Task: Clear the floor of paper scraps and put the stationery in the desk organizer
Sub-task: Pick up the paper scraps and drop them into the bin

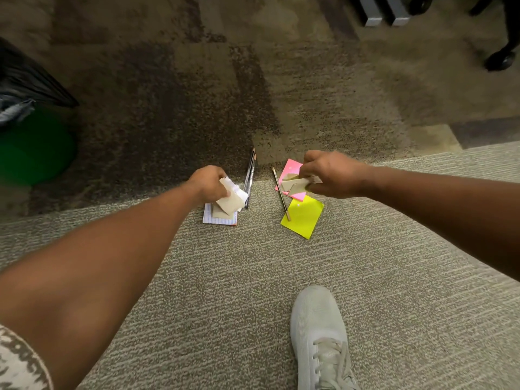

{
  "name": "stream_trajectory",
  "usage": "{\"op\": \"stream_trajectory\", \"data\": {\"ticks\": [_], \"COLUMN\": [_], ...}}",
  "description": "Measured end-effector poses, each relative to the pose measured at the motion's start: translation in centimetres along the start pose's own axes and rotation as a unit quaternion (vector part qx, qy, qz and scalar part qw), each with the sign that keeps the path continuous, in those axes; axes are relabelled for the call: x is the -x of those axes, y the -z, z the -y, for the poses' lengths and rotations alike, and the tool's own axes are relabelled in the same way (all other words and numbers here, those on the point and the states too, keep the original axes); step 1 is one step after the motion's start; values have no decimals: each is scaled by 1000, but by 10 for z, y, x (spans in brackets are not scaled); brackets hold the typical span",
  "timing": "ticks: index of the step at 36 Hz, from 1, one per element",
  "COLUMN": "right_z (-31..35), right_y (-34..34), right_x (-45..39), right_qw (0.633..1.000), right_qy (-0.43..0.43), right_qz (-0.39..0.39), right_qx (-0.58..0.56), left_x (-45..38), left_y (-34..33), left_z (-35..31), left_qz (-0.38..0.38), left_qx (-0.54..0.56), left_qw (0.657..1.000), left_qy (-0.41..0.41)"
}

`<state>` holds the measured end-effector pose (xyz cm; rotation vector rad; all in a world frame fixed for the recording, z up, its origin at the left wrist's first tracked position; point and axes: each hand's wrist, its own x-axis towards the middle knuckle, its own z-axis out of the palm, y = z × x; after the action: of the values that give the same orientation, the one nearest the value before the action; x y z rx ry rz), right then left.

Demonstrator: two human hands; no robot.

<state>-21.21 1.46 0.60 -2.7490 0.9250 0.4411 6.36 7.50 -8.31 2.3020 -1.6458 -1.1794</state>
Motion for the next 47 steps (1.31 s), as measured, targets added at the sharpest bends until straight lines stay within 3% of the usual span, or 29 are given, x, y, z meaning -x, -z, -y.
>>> {"op": "stream_trajectory", "data": {"ticks": [3,14,21,30,34,39,42,47], "right_z": [0,6,8,19,26,30,27,33], "right_y": [2,5,7,20,26,44,59,74], "right_x": [-3,-8,-14,-35,-46,-61,-70,-94], "right_qw": [1000,1000,1000,999,999,996,987,956], "right_qy": [-2,2,15,31,29,-42,-90,-144], "right_qz": [-6,5,4,-22,-30,-57,-79,-117], "right_qx": [-2,4,9,6,-10,-55,-104,-225], "left_x": [7,22,38,47,46,48,50,51], "left_y": [2,-11,-13,-20,-17,-6,3,26], "left_z": [4,19,27,23,25,29,32,38], "left_qz": [47,-12,17,32,42,28,-8,-89], "left_qx": [-44,-153,-214,-218,-154,56,177,287], "left_qw": [998,986,972,974,985,997,984,954], "left_qy": [-26,-61,-96,-52,-59,-39,-32,-15]}}
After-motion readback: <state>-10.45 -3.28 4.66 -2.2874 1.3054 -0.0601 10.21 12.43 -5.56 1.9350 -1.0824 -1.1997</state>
